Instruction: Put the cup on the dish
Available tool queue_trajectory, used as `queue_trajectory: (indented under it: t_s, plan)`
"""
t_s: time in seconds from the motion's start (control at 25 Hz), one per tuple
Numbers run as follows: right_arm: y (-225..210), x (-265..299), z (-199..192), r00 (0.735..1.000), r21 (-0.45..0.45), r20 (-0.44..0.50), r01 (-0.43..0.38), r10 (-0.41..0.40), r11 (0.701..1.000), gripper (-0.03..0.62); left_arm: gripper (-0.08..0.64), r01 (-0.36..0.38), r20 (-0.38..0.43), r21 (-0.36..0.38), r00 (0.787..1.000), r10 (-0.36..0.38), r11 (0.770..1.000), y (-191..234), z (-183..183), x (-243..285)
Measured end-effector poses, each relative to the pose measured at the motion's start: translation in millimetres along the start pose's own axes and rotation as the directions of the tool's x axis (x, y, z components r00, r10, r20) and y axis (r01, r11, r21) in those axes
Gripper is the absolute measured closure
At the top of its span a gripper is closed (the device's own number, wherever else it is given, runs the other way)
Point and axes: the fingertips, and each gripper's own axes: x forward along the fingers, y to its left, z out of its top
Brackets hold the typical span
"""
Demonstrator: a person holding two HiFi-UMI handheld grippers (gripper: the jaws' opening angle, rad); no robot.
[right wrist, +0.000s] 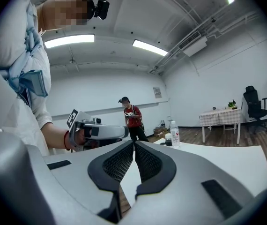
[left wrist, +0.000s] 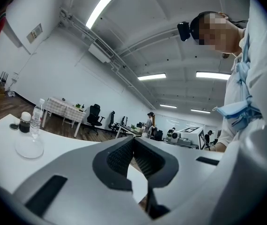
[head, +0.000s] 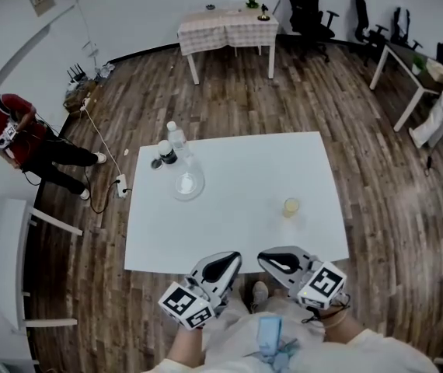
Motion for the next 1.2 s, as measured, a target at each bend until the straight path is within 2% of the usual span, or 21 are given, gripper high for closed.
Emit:
queue_trajectory:
  t_s: [0.6, 0.96, 1.2]
  plan:
    - [-18.2, 44.6, 14.7, 0.993, 0.028, 0.032, 0.112, -0.113, 0.993, 0.56, 0.558, 0.087, -0.053, -0.005, 0.995, -0.087, 0.996, 51.7, 18.1, -2.9]
    - [-44.3, 43.1, 3.6, 0.98, 0.028, 0.024, 0.196, -0.197, 0.98, 0.56, 0.558, 0.117, -0.094, -0.028, 0.988, -0.119, 0.993, 67.5, 5.8, 13.1]
    - [-67.3, 26.4, -13.4, 0.964, 0.06, 0.008, 0.265, -0.266, 0.962, 0.56, 0.558, 0.119, -0.126, -0.042, 0.984, -0.123, 0.992, 73.8, -7.7, 21.6]
